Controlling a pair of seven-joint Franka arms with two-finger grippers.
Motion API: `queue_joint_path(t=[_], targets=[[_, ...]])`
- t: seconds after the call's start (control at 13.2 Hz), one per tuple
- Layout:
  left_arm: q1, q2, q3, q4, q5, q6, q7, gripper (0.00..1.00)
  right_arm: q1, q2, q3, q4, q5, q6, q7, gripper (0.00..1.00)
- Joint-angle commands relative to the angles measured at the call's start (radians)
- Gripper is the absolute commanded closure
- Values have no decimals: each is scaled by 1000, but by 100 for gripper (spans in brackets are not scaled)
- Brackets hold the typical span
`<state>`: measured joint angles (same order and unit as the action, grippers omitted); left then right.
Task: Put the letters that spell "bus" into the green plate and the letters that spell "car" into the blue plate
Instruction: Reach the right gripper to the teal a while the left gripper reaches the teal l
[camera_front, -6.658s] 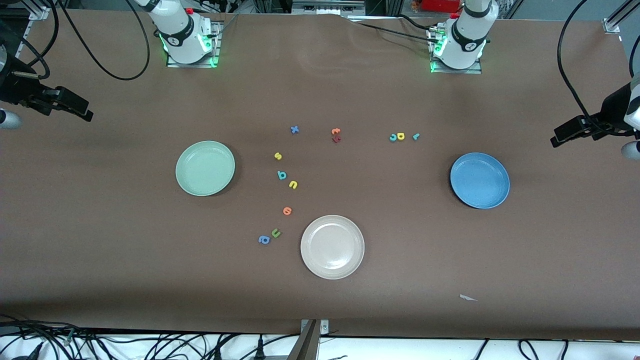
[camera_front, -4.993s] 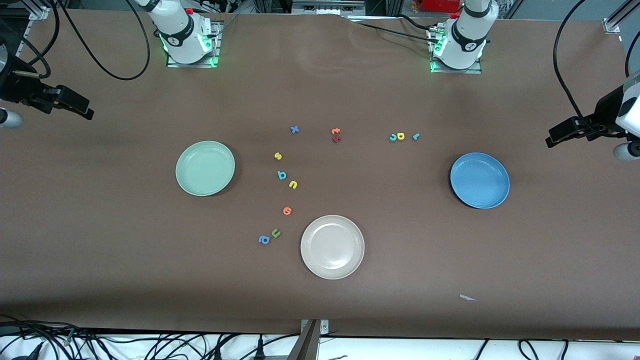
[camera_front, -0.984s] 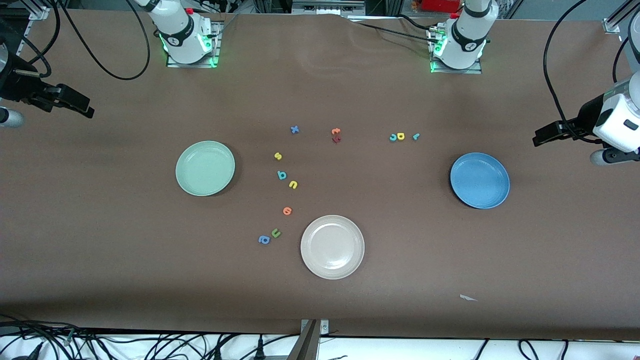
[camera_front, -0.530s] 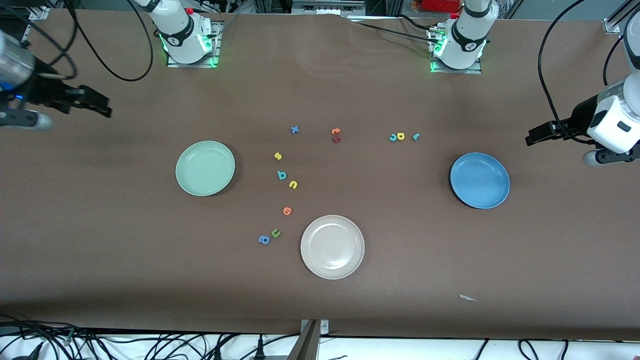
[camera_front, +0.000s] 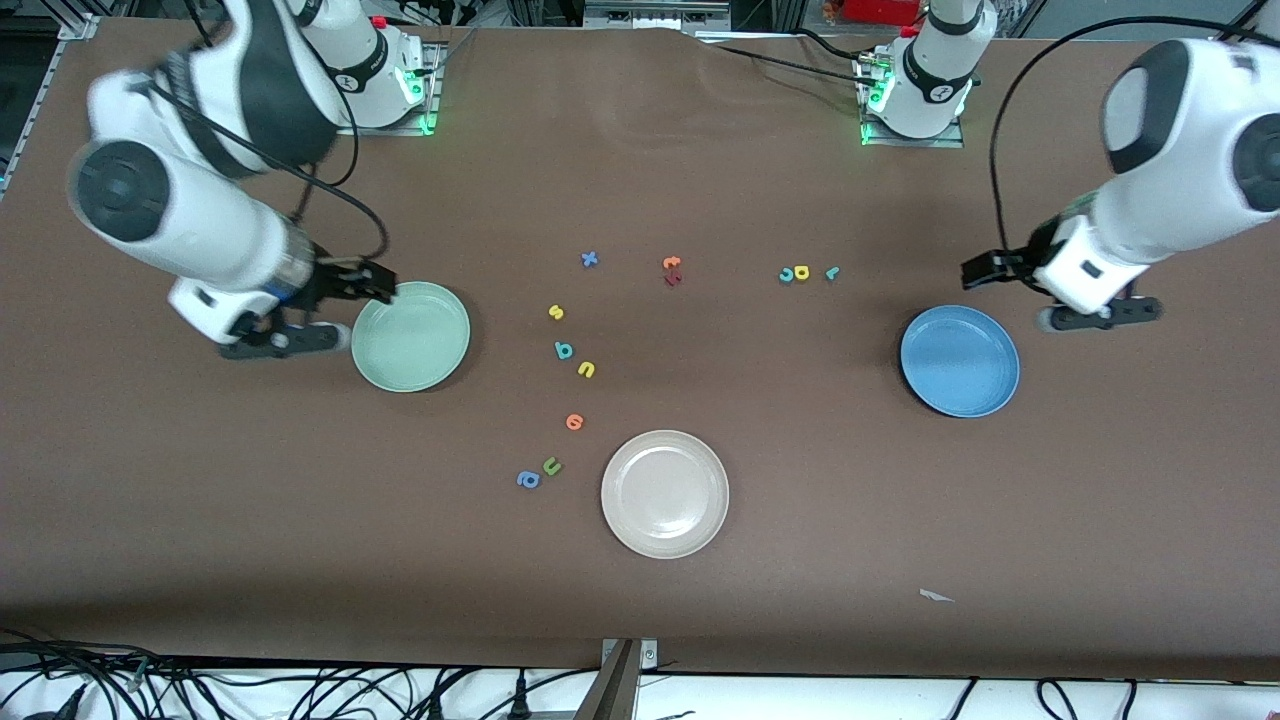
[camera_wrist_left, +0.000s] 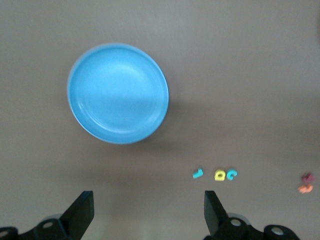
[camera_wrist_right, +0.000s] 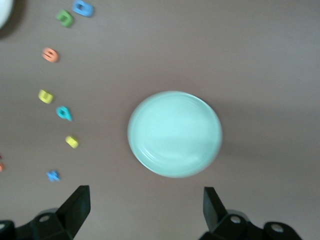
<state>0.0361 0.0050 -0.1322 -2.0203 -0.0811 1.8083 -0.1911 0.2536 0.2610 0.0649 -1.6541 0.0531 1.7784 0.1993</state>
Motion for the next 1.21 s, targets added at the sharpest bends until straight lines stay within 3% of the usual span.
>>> queue_joint_path(t=[0.0, 0.15, 0.3, 0.45, 0.83, 0.98, 1.13], targets=[[2, -62, -50, -165, -17, 90, -8, 4, 74, 81, -8, 19, 50, 122, 101, 0], [2, -59, -64, -266, -51, 211, -11, 4, 148, 144, -8, 17, 48, 228, 155, 1], [-1, -56, -76, -316, -118, 279, -11, 4, 209, 196, -8, 17, 45, 298, 183, 16], [-1, -46, -113, -363, -152, 320, -11, 10, 240, 236, -10, 17, 42, 334, 186, 16], [-1, -34, -193, -578, -152, 669, -13, 8, 272, 311, -8, -45, 50, 504, 198, 24], [-1, 7, -205, -586, -152, 713, -14, 9, 297, 325, -8, -120, 50, 640, 198, 28], [-2, 64, -207, -586, -152, 776, -16, 9, 302, 330, -8, -162, 48, 688, 196, 36]])
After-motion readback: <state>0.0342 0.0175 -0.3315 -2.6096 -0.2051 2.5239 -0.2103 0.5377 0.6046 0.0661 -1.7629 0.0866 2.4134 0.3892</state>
